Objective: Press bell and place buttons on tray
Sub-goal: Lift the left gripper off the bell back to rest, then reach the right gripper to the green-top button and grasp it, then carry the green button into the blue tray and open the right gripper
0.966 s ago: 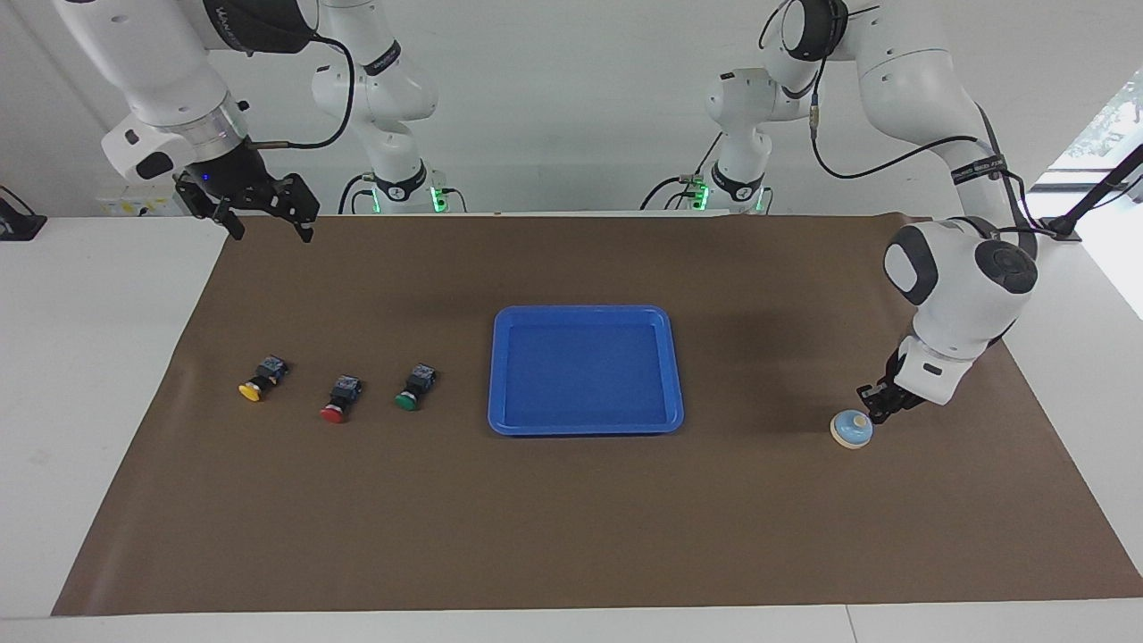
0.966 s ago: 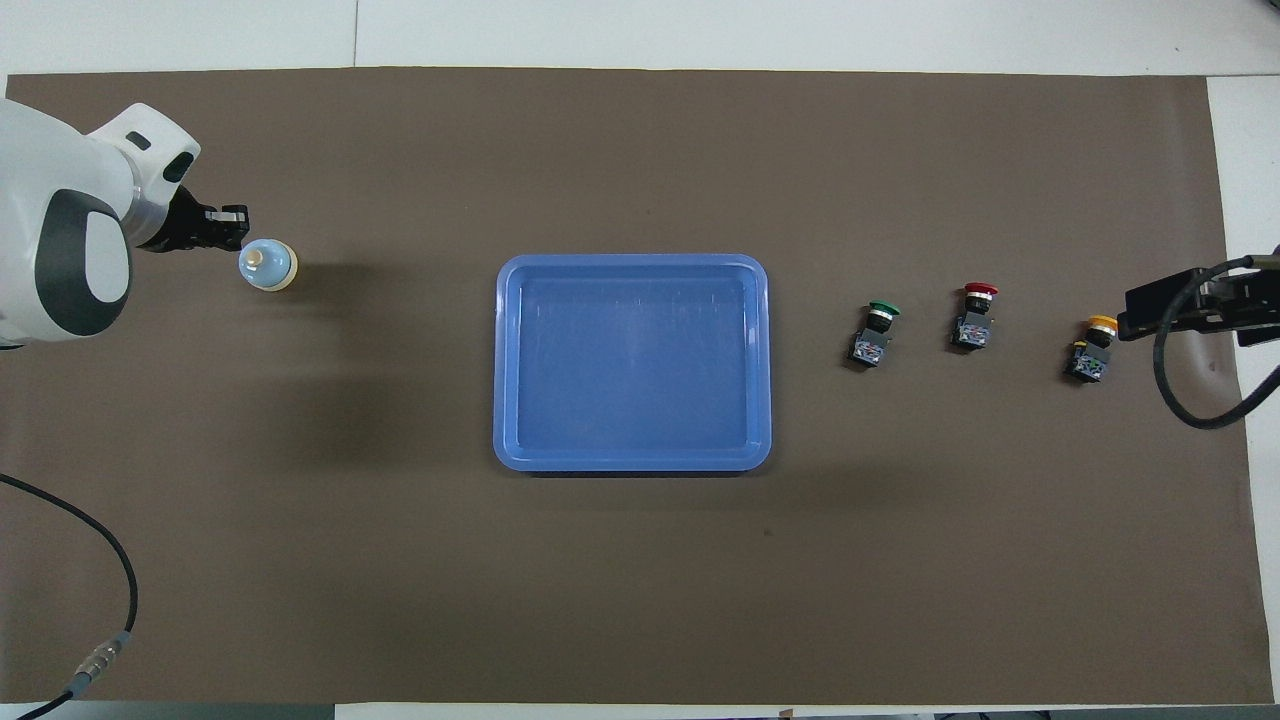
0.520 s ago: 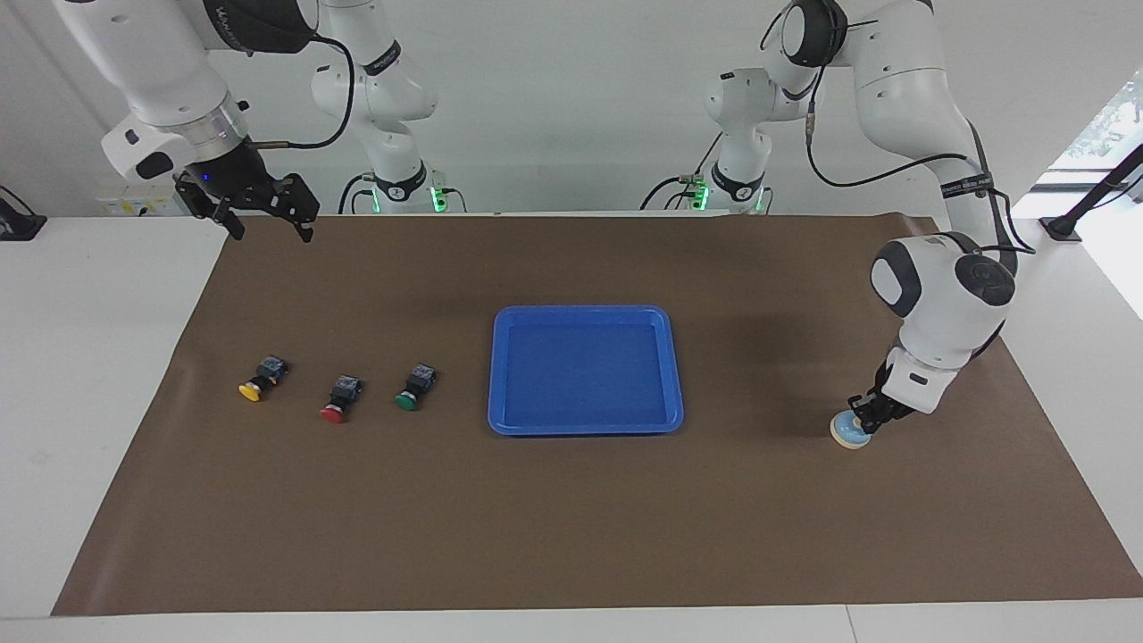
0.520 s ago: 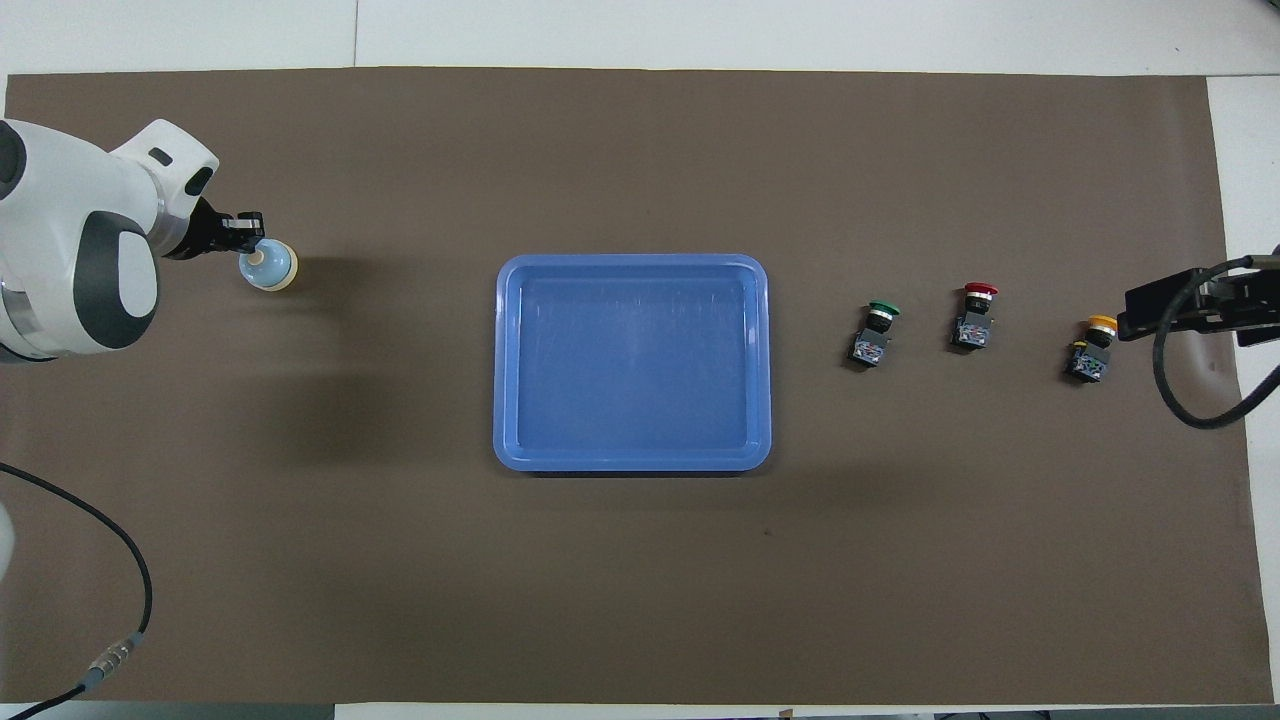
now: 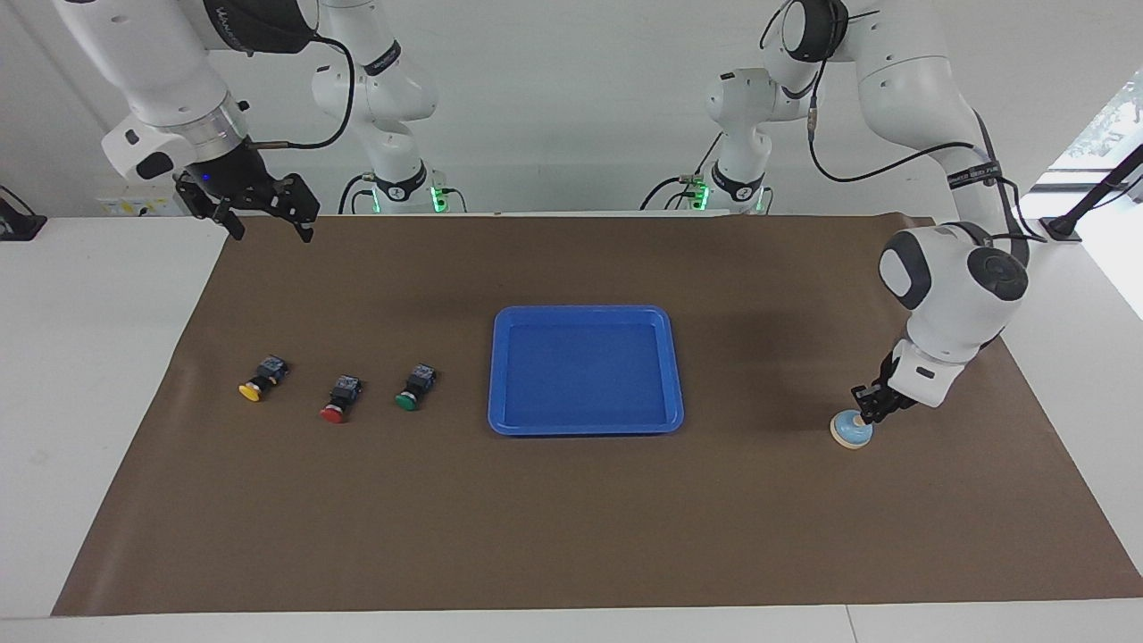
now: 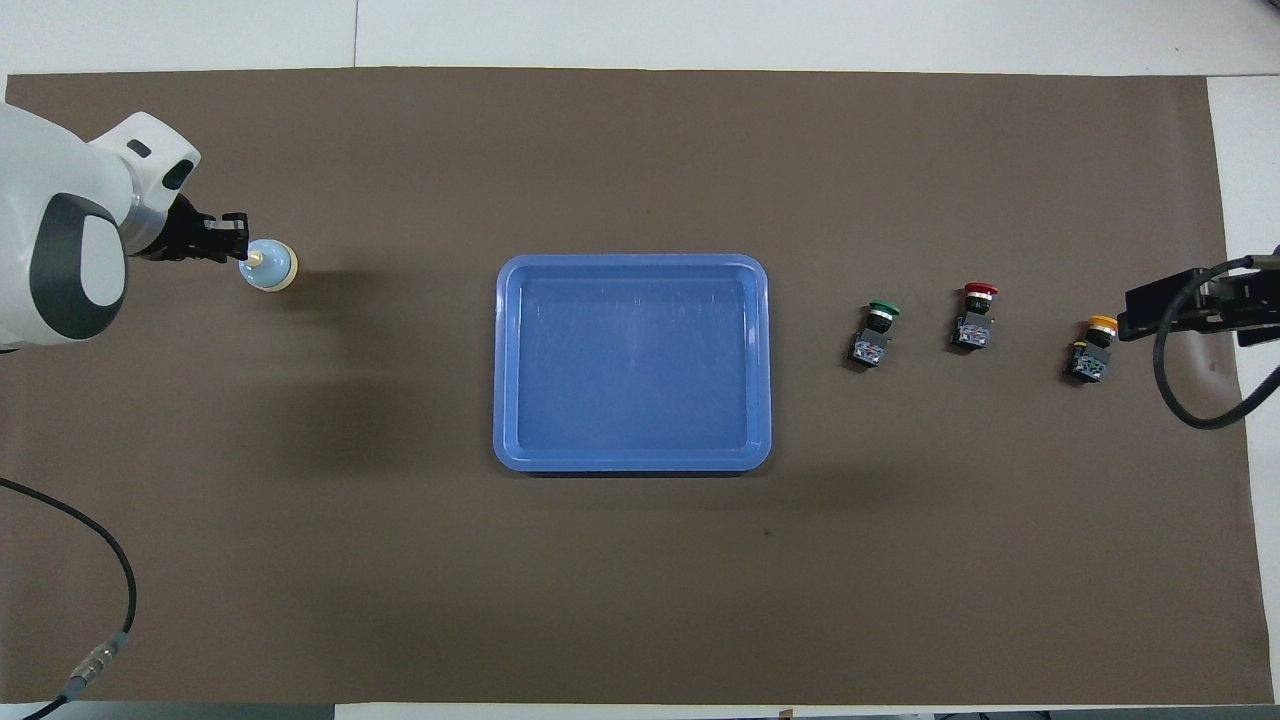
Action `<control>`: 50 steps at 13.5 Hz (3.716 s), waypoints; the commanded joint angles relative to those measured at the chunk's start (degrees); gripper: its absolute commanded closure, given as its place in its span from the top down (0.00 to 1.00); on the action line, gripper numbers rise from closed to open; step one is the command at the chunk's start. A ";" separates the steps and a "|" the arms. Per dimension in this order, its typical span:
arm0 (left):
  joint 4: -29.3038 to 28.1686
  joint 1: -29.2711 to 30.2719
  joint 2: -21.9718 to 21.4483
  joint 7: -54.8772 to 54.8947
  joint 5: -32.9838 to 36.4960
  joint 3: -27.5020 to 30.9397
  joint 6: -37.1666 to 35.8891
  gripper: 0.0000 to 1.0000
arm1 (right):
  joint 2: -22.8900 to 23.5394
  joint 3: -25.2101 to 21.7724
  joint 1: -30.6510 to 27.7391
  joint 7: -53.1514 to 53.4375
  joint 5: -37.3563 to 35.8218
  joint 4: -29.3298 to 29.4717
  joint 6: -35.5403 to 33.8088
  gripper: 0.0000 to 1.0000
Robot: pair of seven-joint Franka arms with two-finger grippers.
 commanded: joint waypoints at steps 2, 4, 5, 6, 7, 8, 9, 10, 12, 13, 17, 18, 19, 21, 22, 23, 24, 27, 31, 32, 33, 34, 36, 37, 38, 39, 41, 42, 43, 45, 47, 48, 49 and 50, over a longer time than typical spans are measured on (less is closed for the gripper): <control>-0.23 0.20 -9.97 0.33 -0.33 -0.02 -11.23 1.00 | -1.13 0.54 -1.07 -0.62 -0.12 -1.16 -0.07 1.00; -0.92 0.20 -17.34 -0.20 -0.51 -0.02 -16.67 1.00 | -1.13 0.54 -1.60 -0.62 -0.12 -1.16 0.02 1.00; -0.93 0.20 -19.81 -0.29 -0.51 -0.02 -19.57 1.00 | -1.13 0.54 -1.60 -0.71 -0.12 -1.16 -0.15 1.00; -0.93 0.20 -21.84 -0.20 -0.51 -0.02 -21.60 1.00 | -1.13 0.63 -1.60 -0.62 -0.12 -1.16 -0.15 1.00; -0.93 0.20 -23.34 -0.20 -0.51 -0.02 -22.93 1.00 | -1.13 0.63 -1.60 -0.71 0.05 -1.16 -0.15 1.00; -0.84 0.20 -24.40 -0.20 -0.51 -0.02 -24.34 1.00 | -1.13 0.63 -1.60 -0.80 0.06 -1.25 -0.07 1.00; -0.84 0.12 -24.76 -0.20 -0.51 -0.02 -25.31 1.00 | -1.13 0.63 -1.43 -0.71 0.06 -1.34 0.20 1.00; -0.84 -0.23 -25.11 -0.20 -0.51 -0.02 -26.19 1.00 | -1.48 0.63 -0.90 -0.45 -0.03 -2.38 0.98 1.00; -0.40 -0.50 -25.11 -0.03 -0.51 -0.11 -28.21 1.00 | -2.01 1.15 -0.63 0.25 -0.03 -5.63 5.10 1.00; 0.04 -0.50 -24.76 0.06 -0.42 -0.20 -28.65 1.00 | -2.01 1.33 0.06 1.39 -0.03 -7.47 7.47 1.00; 0.48 -1.02 -24.41 0.24 -0.60 -0.55 -31.29 1.00 | 6.84 1.25 7.88 13.77 -0.03 -11.00 19.94 1.00; 0.39 -1.46 -24.50 0.32 -0.60 -0.55 -31.29 1.00 | 8.52 1.25 9.46 15.97 -0.03 -12.49 23.28 1.00; 0.22 -1.47 -24.58 0.33 -0.60 -0.55 -31.55 1.00 | 9.58 1.25 10.17 18.17 -0.03 -15.20 28.53 1.00; 0.30 -1.47 -24.67 0.41 -0.77 -0.55 -33.04 1.00 | 9.94 1.25 11.58 21.34 -0.03 -21.70 38.47 1.00; 0.22 -1.55 -24.76 0.41 -1.03 -0.55 -33.22 1.00 | 10.46 1.25 11.50 22.31 -0.12 -23.56 41.30 1.00; 0.13 -1.56 -24.85 0.50 -1.04 -0.55 -33.23 1.00 | 11.17 1.25 11.50 23.28 -0.03 -24.45 43.07 1.00; -0.05 -1.56 -24.94 0.50 -1.12 -0.55 -33.23 1.00 | 11.43 1.25 11.50 23.89 -0.03 -25.59 44.65 1.00; -0.40 -1.64 -25.38 0.15 -1.04 -0.64 -32.71 1.00 | 11.52 1.25 11.32 24.08 -0.03 -29.98 50.01 1.00; -0.22 -1.03 -25.55 0.06 -0.95 -0.11 -32.70 1.00 | 14.42 1.25 11.50 25.04 -0.12 -31.40 55.30 1.00; -0.22 -1.03 -25.55 0.06 -0.95 0.06 -32.79 1.00 | 15.03 1.25 11.50 25.22 -0.12 -31.49 55.74 1.00; -0.22 -1.03 -25.55 0.06 -0.95 0.07 -32.79 1.00 | 15.65 1.25 11.50 25.22 -0.12 -31.49 56.27 1.00; -0.22 -1.12 -25.55 -0.03 -0.95 -0.02 -32.79 1.00 | 15.92 1.25 11.50 25.39 -0.12 -31.49 56.62 1.00; -0.22 -1.38 -25.55 -0.03 -0.95 -0.02 -32.79 1.00 | 16.18 1.25 11.50 25.40 -0.21 -31.49 56.80 0.92; -0.22 -1.38 -25.55 -0.03 -0.95 -0.02 -32.79 1.00 | 16.18 1.16 11.50 25.22 -0.30 -31.49 56.71 0.58; -0.22 -1.38 -25.55 -0.03 -0.95 -0.02 -32.70 1.00 | 16.18 1.16 11.58 25.22 -0.38 -31.40 56.62 0.16; -0.22 -1.21 -25.55 -0.03 -0.95 -0.02 -32.79 1.00 | 16.18 1.16 11.50 25.39 -0.38 -31.40 56.62 0.00; -0.22 -1.12 -25.55 -0.03 -0.95 -0.02 -32.79 1.00 | 16.18 1.16 11.58 25.39 -0.38 -31.31 56.27 0.00; -0.22 -1.12 -25.55 -0.03 -0.95 -0.02 -32.79 1.00 | 16.10 1.16 11.58 25.31 -0.38 -30.88 55.66 0.00; -0.22 -1.12 -25.55 -0.03 -0.95 -0.02 -32.79 1.00 | 16.01 1.16 11.58 25.22 -0.38 -29.91 54.26 0.00; -0.22 -1.12 -25.55 -0.03 -0.95 -0.02 -32.79 1.00 | 15.74 1.24 11.76 25.13 -0.38 -23.35 45.60 0.00; -0.22 -1.12 -25.55 -0.03 -0.95 -0.02 -32.70 1.00 | 16.09 1.25 14.90 25.74 -0.12 -14.30 34.08 0.00; -0.22 -1.12 -25.55 -0.03 -0.95 -0.02 -32.79 1.00 | 16.36 1.25 16.92 27.49 -0.03 -10.87 30.47 0.00; -0.22 -1.12 -25.55 -0.03 -0.95 -0.02 -32.79 1.00 | 17.05 1.25 19.56 30.11 -0.03 -8.48 28.00 0.00; -0.22 -1.12 -25.55 -0.03 -0.95 -0.02 -32.79 1.00 | 17.58 1.25 21.76 31.71 0.23 -7.33 27.19 0.00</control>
